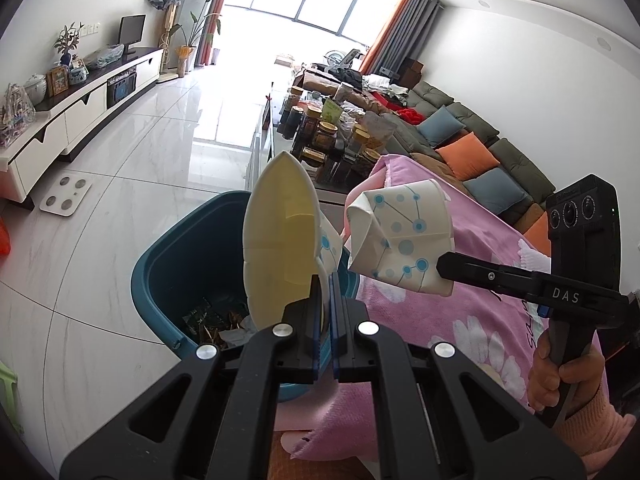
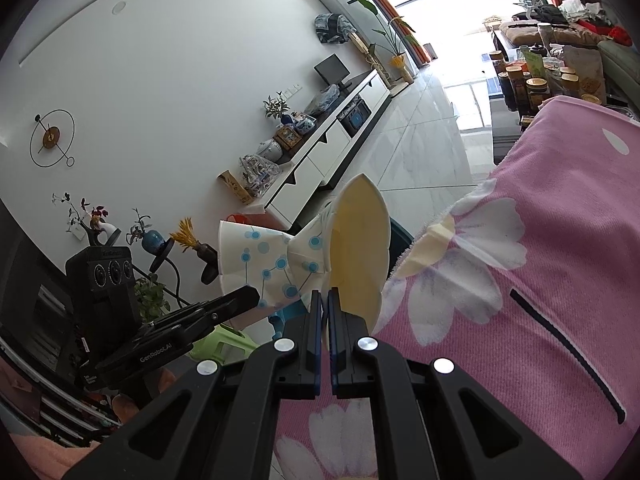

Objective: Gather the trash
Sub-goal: 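Open the left gripper while the right gripper opens, dropping both cups in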

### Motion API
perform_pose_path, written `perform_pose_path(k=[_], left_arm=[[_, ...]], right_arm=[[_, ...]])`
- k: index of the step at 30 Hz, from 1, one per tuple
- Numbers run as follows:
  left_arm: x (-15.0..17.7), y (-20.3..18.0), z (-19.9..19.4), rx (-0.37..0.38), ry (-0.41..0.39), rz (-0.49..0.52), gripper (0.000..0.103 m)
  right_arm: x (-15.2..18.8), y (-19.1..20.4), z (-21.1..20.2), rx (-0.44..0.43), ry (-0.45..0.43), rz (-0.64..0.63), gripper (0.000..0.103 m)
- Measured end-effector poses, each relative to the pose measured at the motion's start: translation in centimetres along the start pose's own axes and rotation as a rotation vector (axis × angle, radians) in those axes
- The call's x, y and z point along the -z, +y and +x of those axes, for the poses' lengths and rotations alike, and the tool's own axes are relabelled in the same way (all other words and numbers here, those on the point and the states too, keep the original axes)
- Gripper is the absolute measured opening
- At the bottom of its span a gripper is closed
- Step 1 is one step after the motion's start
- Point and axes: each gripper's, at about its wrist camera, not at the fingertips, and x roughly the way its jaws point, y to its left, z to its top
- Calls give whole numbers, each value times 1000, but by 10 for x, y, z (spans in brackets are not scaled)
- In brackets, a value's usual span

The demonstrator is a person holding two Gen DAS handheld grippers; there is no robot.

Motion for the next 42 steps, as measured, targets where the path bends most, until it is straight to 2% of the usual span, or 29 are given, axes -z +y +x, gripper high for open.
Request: perform_pose_path(k=[16, 30, 32, 33, 34, 40, 42], left_arm=[[6, 17, 22, -46, 25, -52, 4], [0, 41, 61, -68, 66, -112, 4], [0, 45, 68, -66, 75, -123, 8], [0, 47, 72, -58, 79, -130, 15], [0, 49, 76, -54, 78, -136, 18], [3, 54, 93, -52, 90, -151, 24], [5, 50, 93, -51, 83, -139, 31]], right_arm=[[-9, 1, 22, 64, 35, -10, 2], [-18, 14, 60, 118, 96, -52, 3], [-19, 17, 67, 130, 103, -62, 5], [-19, 18, 70, 134, 106, -64, 6], [-19, 19, 72, 136, 108, -66, 6], [-16, 19, 76, 129, 115, -61, 9], [-14, 17, 71, 127, 110, -58, 11]])
